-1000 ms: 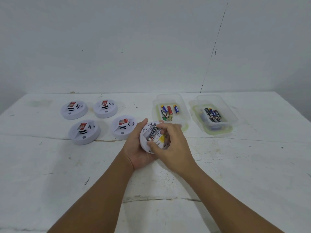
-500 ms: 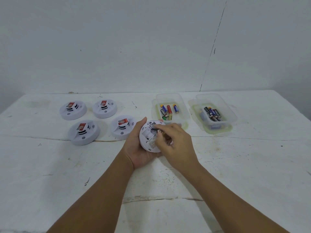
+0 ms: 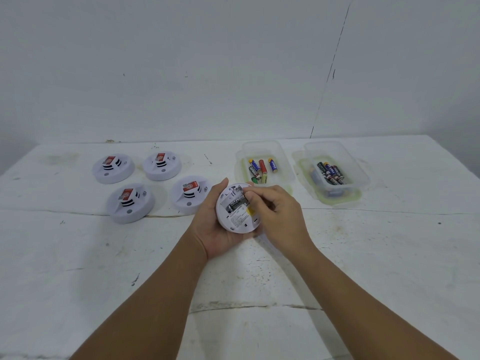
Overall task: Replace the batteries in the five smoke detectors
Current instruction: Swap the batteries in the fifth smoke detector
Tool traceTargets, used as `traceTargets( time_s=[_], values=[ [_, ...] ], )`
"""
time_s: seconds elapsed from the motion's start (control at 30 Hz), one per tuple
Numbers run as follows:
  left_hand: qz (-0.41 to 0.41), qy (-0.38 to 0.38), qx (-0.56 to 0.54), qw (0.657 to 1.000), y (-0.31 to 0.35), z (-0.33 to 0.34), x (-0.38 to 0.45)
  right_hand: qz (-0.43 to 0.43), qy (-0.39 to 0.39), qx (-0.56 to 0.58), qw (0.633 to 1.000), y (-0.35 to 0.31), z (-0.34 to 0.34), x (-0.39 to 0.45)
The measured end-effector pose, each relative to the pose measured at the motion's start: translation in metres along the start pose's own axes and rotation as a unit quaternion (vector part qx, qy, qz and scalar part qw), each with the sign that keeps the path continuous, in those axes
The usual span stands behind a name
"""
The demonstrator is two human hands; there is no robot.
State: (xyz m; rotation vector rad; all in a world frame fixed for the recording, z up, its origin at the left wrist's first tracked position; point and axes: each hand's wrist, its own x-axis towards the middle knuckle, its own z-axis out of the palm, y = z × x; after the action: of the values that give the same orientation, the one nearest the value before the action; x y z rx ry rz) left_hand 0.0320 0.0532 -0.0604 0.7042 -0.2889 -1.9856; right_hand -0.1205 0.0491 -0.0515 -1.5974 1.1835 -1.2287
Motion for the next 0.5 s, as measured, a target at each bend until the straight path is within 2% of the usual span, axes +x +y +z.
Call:
traceTargets(
  time_s=[0.27, 0.5],
  values=[
    [0.002, -0.007, -0.011, 1.0, 0.0002, 0.0009, -0.0013, 0.037, -0.014, 0.105, 0.994, 0.0062, -0.0018, 0.0017],
    [-0.006, -0.014, -0.014, 1.0, 0.0013, -0.0022, 0.0019, 0.035, -0.047, 0.103, 0.993, 0.0091, -0.0041, 0.0046]
  ],
)
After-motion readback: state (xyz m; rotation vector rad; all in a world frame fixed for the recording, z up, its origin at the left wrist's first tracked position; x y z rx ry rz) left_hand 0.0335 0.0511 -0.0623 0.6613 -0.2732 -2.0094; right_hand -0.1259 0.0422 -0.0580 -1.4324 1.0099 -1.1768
